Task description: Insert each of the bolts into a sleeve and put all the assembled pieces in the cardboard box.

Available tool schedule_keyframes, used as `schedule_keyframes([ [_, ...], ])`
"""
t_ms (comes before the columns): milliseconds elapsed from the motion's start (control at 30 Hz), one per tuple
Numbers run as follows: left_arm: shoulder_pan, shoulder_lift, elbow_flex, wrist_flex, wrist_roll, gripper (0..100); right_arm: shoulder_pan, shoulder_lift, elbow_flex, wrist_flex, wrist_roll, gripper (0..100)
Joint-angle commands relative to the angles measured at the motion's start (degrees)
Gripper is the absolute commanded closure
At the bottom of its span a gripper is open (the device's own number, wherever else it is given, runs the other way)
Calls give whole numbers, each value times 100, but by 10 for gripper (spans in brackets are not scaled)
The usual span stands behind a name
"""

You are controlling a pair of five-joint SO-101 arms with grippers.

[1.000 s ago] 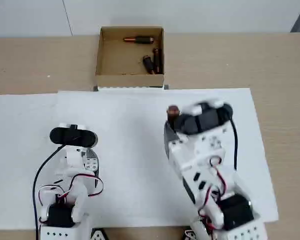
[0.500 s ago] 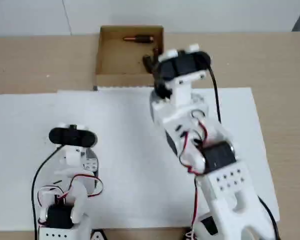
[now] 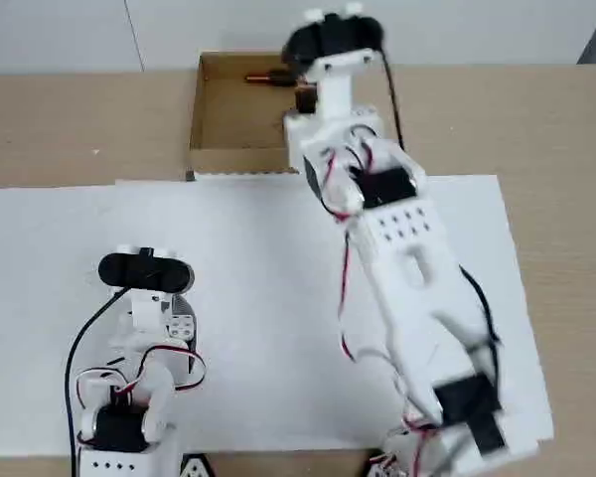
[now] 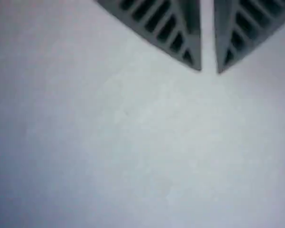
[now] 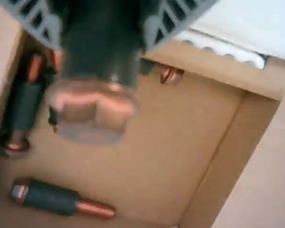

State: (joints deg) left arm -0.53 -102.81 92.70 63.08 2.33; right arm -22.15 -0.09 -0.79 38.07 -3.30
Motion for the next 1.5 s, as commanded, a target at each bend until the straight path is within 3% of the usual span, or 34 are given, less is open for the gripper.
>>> schedule_keyframes([
  [0,-9,-44,-13,-62,-9,993,57,892,-1099,-409,352,995],
  [300,-9,-44,-13,-62,-9,993,57,3556,-3156,-1684,1327,995],
  [567,-9,-44,-13,-62,-9,993,48,5077,-4642,-1798,2242,994],
  [700,-9,-44,-13,-62,-9,993,22,5244,-4686,-1525,2681,994],
  [900,-9,-44,-13,-62,-9,993,22,5244,-4686,-1033,2708,980],
  [1133,-9,-44,-13,-62,-9,993,22,5244,-4695,-734,2716,765],
  [1333,-9,-44,-13,-62,-9,993,13,5182,-4949,-637,2716,764],
  [1467,-9,-44,-13,-62,-9,993,31,4989,-5477,-22,2716,783],
])
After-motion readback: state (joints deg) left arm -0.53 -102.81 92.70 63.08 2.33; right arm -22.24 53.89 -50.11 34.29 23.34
